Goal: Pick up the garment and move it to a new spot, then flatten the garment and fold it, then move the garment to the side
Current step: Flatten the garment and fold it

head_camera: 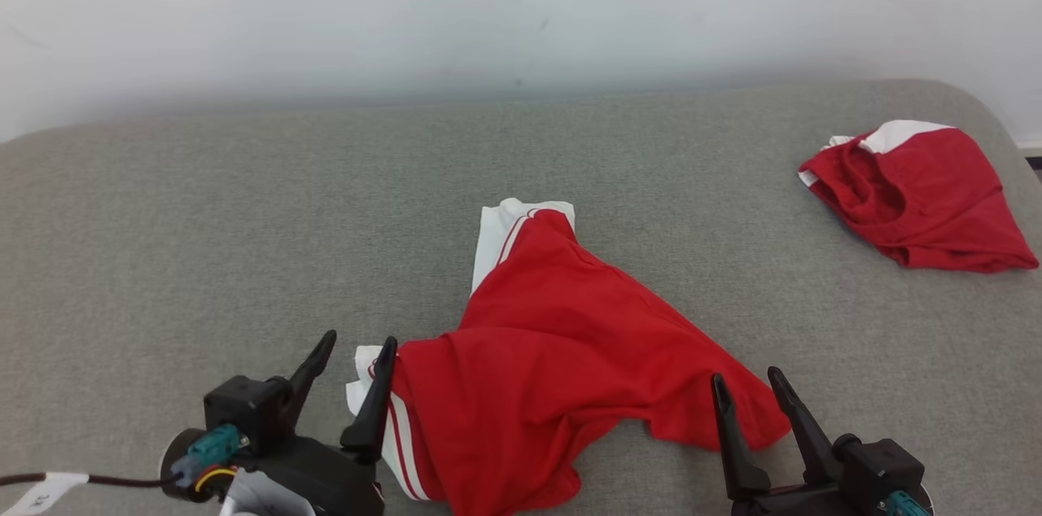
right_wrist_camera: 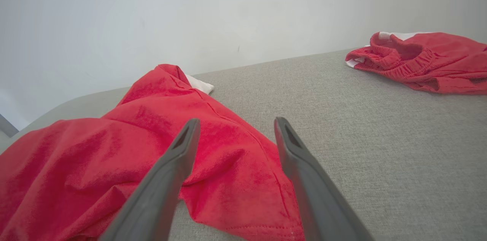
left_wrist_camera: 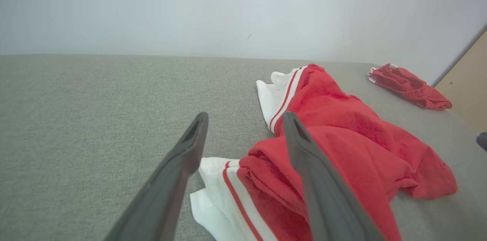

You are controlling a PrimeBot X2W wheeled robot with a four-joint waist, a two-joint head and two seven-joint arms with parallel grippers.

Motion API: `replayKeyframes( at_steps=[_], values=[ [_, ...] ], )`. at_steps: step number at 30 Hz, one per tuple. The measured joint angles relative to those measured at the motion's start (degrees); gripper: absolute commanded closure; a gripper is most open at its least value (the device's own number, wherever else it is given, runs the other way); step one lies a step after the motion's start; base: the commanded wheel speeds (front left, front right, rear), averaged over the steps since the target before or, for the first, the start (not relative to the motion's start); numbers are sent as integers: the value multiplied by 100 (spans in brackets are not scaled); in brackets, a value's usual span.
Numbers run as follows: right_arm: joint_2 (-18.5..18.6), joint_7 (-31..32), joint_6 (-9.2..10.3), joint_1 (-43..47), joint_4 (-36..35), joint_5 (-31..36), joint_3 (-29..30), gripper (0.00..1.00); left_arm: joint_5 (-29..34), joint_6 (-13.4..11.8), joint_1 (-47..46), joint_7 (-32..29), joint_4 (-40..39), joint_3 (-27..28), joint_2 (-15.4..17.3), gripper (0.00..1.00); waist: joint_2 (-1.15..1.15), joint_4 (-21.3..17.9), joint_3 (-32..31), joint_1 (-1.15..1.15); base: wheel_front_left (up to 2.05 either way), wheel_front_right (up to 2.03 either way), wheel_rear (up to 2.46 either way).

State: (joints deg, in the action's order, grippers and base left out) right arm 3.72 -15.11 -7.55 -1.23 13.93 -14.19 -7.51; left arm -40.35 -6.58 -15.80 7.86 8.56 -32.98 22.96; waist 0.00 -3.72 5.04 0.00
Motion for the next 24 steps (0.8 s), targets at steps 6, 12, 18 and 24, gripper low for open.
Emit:
replayKeyframes(
  at_steps=[6,12,18,24],
  values=[
    [-8,0,0,-82,83,-1,22,0,-138,87,-253,-74,634,81,16,0,0,-187,72,0,0,0,0],
    [0,0,0,-113,163,0,44,0,-267,157,-476,-520,1447,-24,-109,0,0,-332,180,1,0,0,0],
    [3,1,0,-118,181,0,79,0,-478,204,-653,-1018,1909,-142,-283,0,0,-372,221,0,0,0,0],
    [-2,0,0,-124,182,7,79,0,-617,313,-672,-1294,2038,-191,-357,100,0,-344,199,0,0,0,0]
  ],
)
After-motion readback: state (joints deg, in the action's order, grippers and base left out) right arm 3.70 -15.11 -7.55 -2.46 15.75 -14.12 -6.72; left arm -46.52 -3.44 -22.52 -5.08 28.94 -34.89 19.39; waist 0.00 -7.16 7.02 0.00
